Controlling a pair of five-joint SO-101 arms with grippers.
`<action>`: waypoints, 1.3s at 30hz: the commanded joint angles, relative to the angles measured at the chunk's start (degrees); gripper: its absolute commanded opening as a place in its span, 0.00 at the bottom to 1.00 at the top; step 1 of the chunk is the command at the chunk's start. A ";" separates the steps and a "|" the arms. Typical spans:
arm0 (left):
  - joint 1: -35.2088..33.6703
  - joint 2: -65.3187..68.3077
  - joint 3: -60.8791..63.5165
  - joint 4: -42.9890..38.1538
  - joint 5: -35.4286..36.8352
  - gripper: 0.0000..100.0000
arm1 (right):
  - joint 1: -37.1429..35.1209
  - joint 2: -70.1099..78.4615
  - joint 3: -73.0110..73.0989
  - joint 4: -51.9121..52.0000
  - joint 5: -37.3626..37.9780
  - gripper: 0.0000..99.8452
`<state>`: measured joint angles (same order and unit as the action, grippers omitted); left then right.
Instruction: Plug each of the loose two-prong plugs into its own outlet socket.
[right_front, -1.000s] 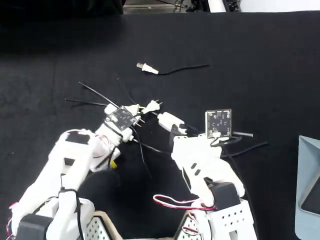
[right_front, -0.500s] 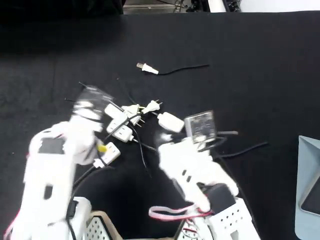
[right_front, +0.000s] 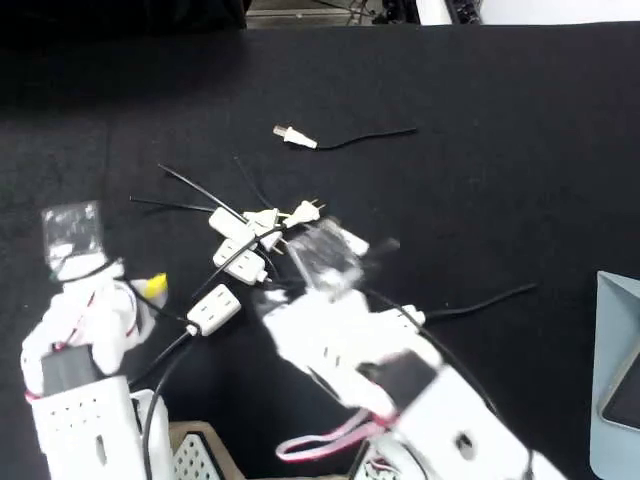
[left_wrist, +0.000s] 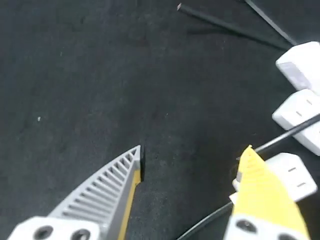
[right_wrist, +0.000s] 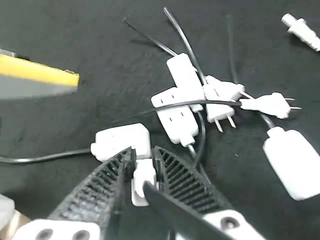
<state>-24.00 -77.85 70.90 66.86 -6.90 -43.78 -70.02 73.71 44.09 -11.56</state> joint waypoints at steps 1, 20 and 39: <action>-1.80 -4.75 6.02 -4.57 1.14 0.30 | -2.90 13.23 -7.52 -6.15 2.37 0.01; -2.68 -6.51 7.69 -5.10 1.14 0.30 | -6.15 45.67 -15.16 -28.04 4.13 0.01; -2.59 -7.03 8.48 -5.10 1.14 0.30 | -3.96 51.91 -15.08 -34.11 6.15 0.01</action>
<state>-26.11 -84.26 79.78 63.08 -6.29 -48.97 -18.15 61.58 10.77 -5.93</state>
